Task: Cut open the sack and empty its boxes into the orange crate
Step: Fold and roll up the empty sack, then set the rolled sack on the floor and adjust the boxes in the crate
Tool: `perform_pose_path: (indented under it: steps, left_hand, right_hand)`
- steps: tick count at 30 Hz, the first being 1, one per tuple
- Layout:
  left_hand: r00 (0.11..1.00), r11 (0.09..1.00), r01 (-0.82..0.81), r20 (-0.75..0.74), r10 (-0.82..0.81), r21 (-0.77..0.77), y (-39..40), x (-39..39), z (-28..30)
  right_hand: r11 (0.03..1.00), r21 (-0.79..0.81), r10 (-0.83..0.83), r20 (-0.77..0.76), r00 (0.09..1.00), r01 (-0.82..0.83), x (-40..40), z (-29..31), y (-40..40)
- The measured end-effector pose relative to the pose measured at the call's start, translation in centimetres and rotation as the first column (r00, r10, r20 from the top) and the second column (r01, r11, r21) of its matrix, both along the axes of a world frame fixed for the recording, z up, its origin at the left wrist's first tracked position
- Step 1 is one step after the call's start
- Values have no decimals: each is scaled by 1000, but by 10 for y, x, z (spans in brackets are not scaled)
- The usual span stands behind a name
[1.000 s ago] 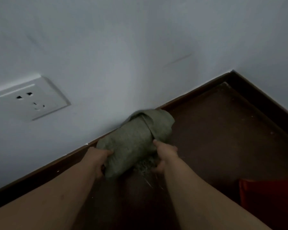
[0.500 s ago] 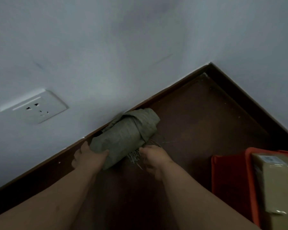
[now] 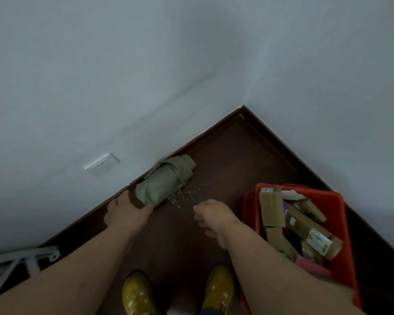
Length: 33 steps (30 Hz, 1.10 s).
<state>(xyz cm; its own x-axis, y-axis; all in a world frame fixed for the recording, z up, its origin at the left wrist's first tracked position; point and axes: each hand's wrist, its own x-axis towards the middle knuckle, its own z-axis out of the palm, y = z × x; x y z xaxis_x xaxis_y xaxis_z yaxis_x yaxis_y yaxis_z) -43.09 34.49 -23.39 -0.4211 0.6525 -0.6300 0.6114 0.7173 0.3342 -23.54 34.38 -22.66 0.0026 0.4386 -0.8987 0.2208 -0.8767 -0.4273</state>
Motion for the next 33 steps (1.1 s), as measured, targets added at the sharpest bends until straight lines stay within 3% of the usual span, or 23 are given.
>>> perform_pose_path:
  steps: [4, 9, 13, 21, 33]
  left_hand:
    - [1000, 997, -6, 10, 5, 74, -19, 17, 65]
    - [998, 988, 68, 5, -69, 141, -45, 34, 122]
    - [990, 977, 132, 17, -137, 165, -85, 43, 153]
    - [991, 975, 102, 65, -117, 196, -147, 55, 203]
    - [980, 964, 147, 98, -172, 222, -205, 132, 237]
  right_hand:
    - [994, 88, 58, 37, 998, -61, 19, 71, -18]
    - [979, 204, -1, 98, 995, -19, 41, 129, -57]
    - [978, 198, 22, 193, 981, -60, 54, 167, -111]
    - [970, 184, 109, 251, 962, -158, 78, 216, -205]
    - [946, 222, 158, 323, 933, -237, 151, 248, -267]
